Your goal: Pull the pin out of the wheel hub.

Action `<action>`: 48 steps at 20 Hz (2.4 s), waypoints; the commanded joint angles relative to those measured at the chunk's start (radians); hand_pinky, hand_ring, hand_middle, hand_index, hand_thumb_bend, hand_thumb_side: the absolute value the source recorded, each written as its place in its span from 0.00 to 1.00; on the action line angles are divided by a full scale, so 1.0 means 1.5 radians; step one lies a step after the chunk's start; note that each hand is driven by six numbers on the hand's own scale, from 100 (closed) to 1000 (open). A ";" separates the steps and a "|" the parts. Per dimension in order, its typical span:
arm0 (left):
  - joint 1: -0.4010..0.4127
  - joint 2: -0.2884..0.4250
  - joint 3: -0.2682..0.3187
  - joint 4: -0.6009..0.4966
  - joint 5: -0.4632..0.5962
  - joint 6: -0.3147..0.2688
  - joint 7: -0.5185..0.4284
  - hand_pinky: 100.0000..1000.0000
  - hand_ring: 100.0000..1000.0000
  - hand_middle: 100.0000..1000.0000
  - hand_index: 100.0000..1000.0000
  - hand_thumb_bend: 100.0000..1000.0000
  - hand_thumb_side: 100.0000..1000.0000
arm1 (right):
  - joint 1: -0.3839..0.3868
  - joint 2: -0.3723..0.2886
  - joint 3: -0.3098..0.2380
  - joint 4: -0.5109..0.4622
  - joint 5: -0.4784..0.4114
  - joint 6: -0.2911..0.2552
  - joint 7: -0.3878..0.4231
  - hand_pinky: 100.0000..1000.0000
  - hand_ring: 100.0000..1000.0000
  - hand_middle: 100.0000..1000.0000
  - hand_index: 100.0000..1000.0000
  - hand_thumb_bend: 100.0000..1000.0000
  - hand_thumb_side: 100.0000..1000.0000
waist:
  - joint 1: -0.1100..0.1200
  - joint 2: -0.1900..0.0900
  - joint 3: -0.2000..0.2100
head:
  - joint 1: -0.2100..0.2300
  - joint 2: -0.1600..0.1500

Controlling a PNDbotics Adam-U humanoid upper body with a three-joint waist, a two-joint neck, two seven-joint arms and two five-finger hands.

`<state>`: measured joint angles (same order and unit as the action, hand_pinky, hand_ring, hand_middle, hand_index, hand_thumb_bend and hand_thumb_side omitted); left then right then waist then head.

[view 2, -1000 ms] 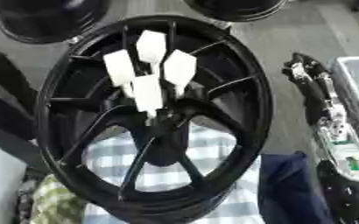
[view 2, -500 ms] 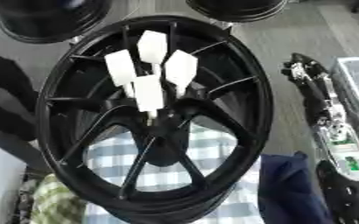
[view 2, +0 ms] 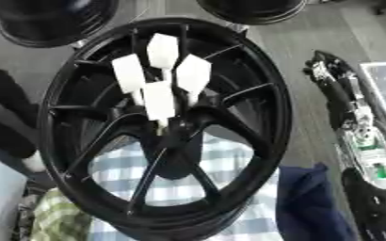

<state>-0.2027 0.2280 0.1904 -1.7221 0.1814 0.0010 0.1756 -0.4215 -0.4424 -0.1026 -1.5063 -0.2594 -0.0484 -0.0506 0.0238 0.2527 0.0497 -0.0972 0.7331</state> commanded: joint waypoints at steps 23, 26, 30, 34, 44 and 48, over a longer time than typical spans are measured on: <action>0.020 0.048 -0.012 0.006 -0.005 0.001 -0.016 0.72 0.68 0.68 0.67 0.03 0.76 | -0.488 -0.247 0.387 -0.019 0.116 0.041 0.431 0.85 0.76 0.72 0.83 0.15 0.45 | -0.026 -0.047 -0.005 | -0.018 0.025; 0.021 0.050 -0.013 0.008 -0.005 0.000 -0.017 0.72 0.68 0.68 0.67 0.03 0.76 | -0.537 -0.215 0.439 0.019 0.133 0.045 0.483 0.85 0.76 0.72 0.82 0.17 0.48 | -0.025 -0.047 -0.004 | -0.020 0.025; 0.023 0.051 -0.013 0.011 -0.004 0.000 -0.018 0.72 0.68 0.68 0.67 0.03 0.76 | -0.577 -0.172 0.478 0.050 0.143 0.063 0.532 0.84 0.76 0.71 0.82 0.18 0.49 | -0.024 -0.047 -0.004 | -0.022 0.025; 0.025 0.051 -0.012 0.012 -0.003 -0.001 -0.017 0.72 0.68 0.68 0.67 0.02 0.76 | -0.593 -0.149 0.492 0.040 0.158 0.090 0.552 0.84 0.76 0.71 0.82 0.20 0.49 | -0.022 -0.048 -0.006 | -0.012 0.025; 0.027 0.051 -0.010 0.014 -0.003 -0.002 -0.017 0.72 0.68 0.68 0.67 0.02 0.77 | -0.590 -0.118 0.513 -0.016 0.194 0.131 0.539 0.83 0.75 0.71 0.82 0.34 0.37 | -0.018 -0.045 -0.009 | 0.004 0.025; 0.027 0.050 -0.011 0.015 -0.003 -0.002 -0.018 0.72 0.68 0.68 0.67 0.02 0.77 | -0.580 -0.113 0.517 -0.021 0.208 0.134 0.542 0.82 0.74 0.70 0.83 0.36 0.33 | -0.017 -0.042 -0.009 | 0.004 0.025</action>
<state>-0.1580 0.2735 0.1694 -1.6881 0.1797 0.0003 0.1507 -1.2746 -0.6033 0.6814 -1.5225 0.0418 0.1485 0.7627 -0.0056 0.2051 0.0362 -0.0933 0.7643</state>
